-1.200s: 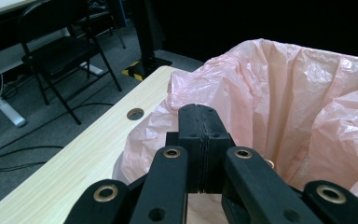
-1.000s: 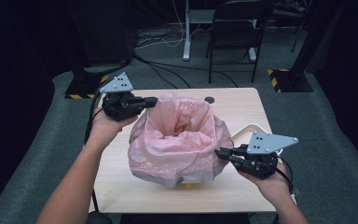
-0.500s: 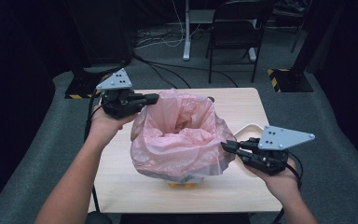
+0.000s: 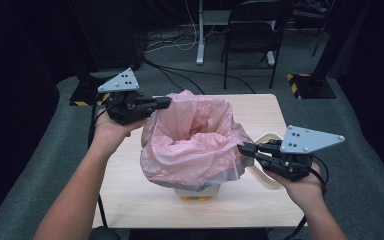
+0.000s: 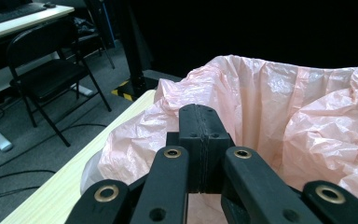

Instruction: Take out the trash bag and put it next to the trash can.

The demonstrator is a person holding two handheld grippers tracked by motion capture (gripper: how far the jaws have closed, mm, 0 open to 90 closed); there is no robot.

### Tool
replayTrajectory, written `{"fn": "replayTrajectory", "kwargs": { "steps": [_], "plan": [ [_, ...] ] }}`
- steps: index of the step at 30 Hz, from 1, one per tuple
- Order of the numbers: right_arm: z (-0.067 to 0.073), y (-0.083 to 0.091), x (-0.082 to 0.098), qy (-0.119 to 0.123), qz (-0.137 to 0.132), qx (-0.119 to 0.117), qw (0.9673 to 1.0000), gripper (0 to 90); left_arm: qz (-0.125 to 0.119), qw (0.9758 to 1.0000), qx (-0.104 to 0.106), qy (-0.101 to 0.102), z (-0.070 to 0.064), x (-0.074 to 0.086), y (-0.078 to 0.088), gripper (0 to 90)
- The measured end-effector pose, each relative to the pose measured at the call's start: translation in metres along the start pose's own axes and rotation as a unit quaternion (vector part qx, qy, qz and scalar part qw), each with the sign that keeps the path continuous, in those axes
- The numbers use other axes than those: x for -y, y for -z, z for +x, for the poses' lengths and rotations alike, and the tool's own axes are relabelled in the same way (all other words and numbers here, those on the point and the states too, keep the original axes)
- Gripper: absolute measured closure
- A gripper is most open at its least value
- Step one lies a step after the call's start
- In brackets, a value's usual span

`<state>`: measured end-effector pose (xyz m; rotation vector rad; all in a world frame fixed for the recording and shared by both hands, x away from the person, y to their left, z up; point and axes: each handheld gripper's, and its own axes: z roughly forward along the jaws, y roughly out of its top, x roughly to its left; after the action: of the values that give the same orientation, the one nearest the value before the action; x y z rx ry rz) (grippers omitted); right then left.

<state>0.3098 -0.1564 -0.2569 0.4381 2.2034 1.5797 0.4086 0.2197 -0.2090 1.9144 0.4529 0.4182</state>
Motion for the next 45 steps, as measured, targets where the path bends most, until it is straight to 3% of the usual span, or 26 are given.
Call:
{"fn": "replayTrajectory", "kwargs": {
  "steps": [9, 26, 45],
  "plan": [
    [-0.002, -0.010, -0.012, 0.007, -0.008, -0.007, 0.9999, 88.5, -0.005, 1.0000, 0.008, 0.003, -0.002, -0.004, 0.003, 89.9],
    [-0.006, -0.030, -0.019, 0.007, -0.016, -0.016, 0.9997, 88.6, -0.001, 0.9995, 0.031, 0.001, -0.013, -0.001, 0.002, 89.8],
    [-0.009, -0.054, -0.027, 0.011, -0.010, -0.032, 0.9994, 88.7, -0.010, 0.9985, 0.054, 0.005, -0.020, 0.004, 0.003, 89.9]
  ]
}}
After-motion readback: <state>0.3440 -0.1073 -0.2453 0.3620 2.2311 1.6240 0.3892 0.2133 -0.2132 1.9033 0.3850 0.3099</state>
